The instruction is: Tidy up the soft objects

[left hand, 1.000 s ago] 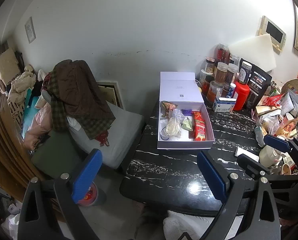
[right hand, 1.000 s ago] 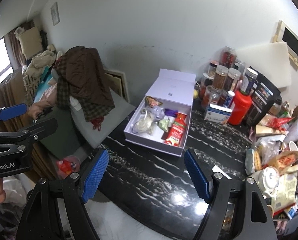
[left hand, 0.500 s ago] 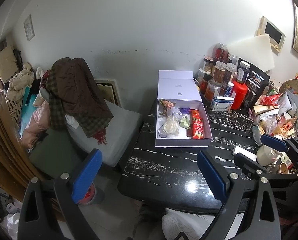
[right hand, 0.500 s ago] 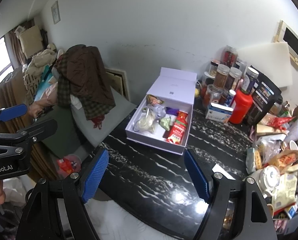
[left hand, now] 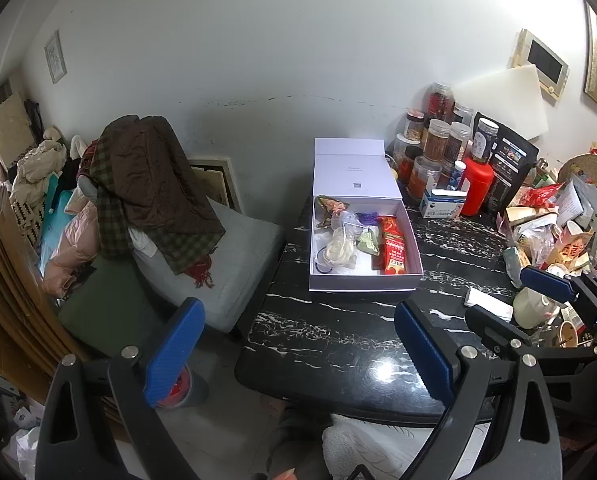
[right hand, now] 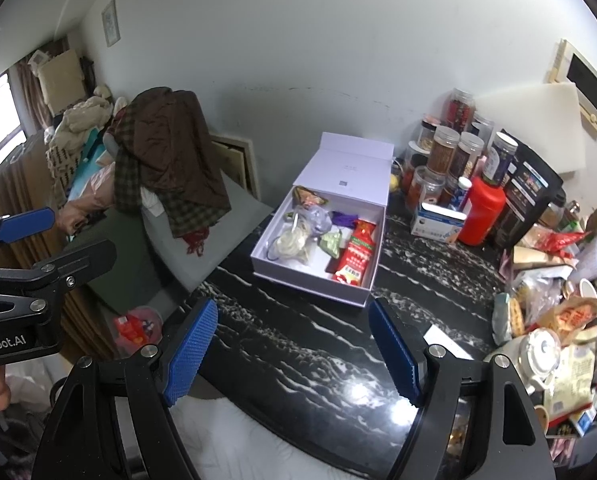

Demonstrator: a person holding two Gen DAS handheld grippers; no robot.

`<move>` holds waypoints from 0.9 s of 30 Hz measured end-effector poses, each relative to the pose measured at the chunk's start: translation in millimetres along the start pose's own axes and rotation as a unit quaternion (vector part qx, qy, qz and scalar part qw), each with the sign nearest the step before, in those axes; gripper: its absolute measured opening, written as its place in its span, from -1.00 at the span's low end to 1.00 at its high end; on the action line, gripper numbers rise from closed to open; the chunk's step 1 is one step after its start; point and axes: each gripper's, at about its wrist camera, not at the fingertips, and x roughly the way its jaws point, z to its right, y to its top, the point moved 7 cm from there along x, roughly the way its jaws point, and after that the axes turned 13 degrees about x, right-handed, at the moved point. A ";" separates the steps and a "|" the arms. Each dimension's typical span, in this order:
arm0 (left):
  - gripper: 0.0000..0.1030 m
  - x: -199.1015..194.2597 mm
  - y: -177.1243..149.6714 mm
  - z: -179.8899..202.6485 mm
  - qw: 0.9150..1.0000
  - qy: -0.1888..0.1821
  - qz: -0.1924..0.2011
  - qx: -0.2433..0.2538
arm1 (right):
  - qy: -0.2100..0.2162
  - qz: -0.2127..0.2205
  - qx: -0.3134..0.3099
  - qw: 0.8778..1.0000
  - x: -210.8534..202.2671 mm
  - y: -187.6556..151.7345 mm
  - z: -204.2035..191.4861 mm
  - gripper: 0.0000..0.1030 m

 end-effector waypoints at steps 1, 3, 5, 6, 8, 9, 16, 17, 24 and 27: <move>0.89 0.1 -0.2 0.3 1.000 0.001 0.000 0.000 | 0.000 0.000 0.000 1.000 -0.1 -0.3 0.2 0.53; 0.89 0.1 -0.8 0.3 1.000 0.002 -0.001 0.002 | 0.000 0.000 0.001 1.000 -0.1 -0.4 0.8 0.53; 0.89 -0.1 -1.3 0.8 1.000 0.003 -0.002 0.004 | -0.002 -0.001 0.003 1.000 -0.1 -0.9 1.4 0.53; 0.89 -0.1 -1.4 1.2 1.000 0.002 -0.002 0.003 | -0.003 -0.001 0.004 1.000 -0.1 -0.7 3.1 0.53; 0.89 0.0 -2.0 1.8 1.000 0.000 -0.002 0.003 | -0.004 -0.002 0.005 1.000 -0.3 -0.8 4.0 0.53; 0.89 -0.1 -2.1 2.0 1.000 0.000 -0.002 0.003 | -0.005 -0.002 0.006 1.000 -0.1 -0.5 4.2 0.53; 0.89 -0.6 -4.3 1.4 1.000 0.009 -0.003 0.009 | -0.006 -0.002 0.006 1.000 -0.4 -0.7 4.9 0.53; 0.89 -0.4 -4.9 1.6 1.000 0.008 -0.004 0.010 | -0.005 -0.003 0.006 1.000 -0.3 -1.0 5.1 0.53; 0.89 0.3 -7.1 0.8 1.000 0.003 -0.009 0.009 | -0.007 -0.010 0.008 1.000 3.1 -3.3 7.0 0.53; 0.89 1.2 -7.4 1.2 1.000 0.003 -0.012 0.011 | -0.008 -0.012 0.009 1.000 4.3 -4.4 7.7 0.53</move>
